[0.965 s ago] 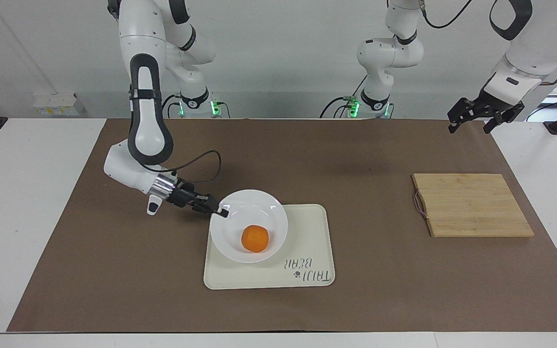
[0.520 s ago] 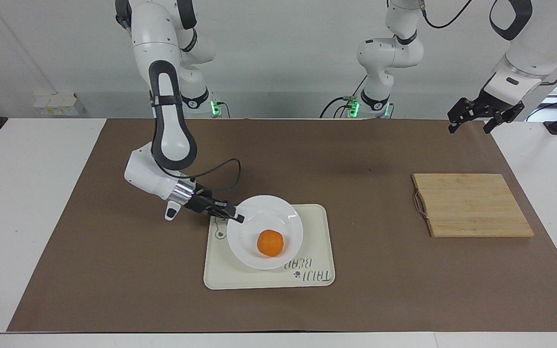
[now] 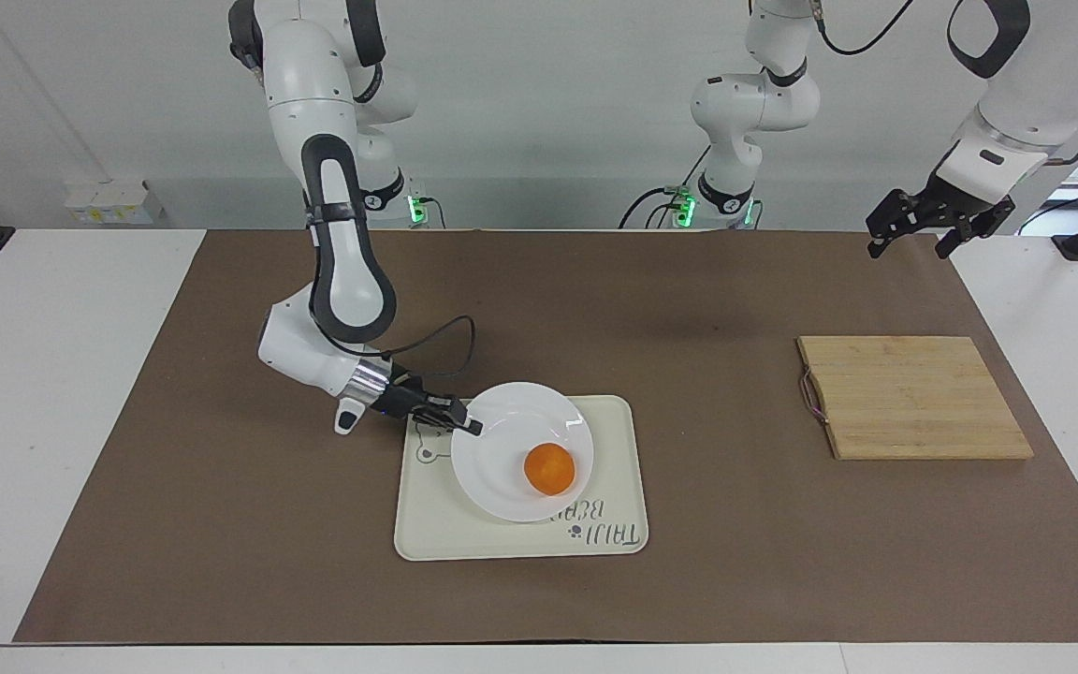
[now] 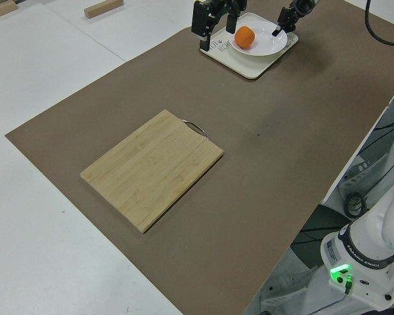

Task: Place orange and plate with both arms
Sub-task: 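Push the plate with the right gripper onto the bear tray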

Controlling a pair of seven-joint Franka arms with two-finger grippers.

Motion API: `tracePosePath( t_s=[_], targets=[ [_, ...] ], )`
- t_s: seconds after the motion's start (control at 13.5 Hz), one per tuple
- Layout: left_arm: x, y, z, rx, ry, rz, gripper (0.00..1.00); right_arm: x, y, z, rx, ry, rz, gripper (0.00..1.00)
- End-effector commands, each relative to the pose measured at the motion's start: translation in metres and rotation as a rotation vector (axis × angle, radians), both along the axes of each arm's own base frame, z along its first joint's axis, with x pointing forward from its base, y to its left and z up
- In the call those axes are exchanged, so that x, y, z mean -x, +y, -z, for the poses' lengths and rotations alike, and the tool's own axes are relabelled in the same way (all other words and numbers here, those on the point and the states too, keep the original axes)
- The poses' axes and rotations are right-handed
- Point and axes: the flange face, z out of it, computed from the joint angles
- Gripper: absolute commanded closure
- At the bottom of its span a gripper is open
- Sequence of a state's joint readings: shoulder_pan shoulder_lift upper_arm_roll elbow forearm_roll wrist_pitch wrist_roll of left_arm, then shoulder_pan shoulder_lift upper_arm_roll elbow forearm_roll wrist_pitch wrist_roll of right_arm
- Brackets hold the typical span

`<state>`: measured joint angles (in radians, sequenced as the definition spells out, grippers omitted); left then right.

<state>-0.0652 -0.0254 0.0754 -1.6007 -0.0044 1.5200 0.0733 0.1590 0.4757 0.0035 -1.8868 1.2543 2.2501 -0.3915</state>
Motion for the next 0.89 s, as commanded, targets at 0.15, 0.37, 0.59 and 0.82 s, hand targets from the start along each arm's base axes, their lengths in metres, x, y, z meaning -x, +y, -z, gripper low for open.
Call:
tracePosePath(
  t_s=[0.15,0.37,0.59,0.82],
  targets=[
    [0.004,0.001,-0.006,-0.015,-0.006,-0.01,0.0,-0.005,-0.001,-0.003,-0.006,-0.027,0.009,0.51],
    [0.004,0.001,-0.006,-0.015,-0.006,-0.01,0.0,-0.008,-0.005,-0.009,0.007,-0.033,0.0,0.0],
    [0.004,0.001,-0.006,-0.015,-0.006,-0.01,0.0,-0.011,-0.024,-0.035,0.104,-0.049,-0.049,0.0],
    [0.004,0.001,-0.006,-0.015,-0.006,-0.01,0.0,-0.013,-0.039,-0.073,0.192,-0.045,-0.054,0.0]
  ],
)
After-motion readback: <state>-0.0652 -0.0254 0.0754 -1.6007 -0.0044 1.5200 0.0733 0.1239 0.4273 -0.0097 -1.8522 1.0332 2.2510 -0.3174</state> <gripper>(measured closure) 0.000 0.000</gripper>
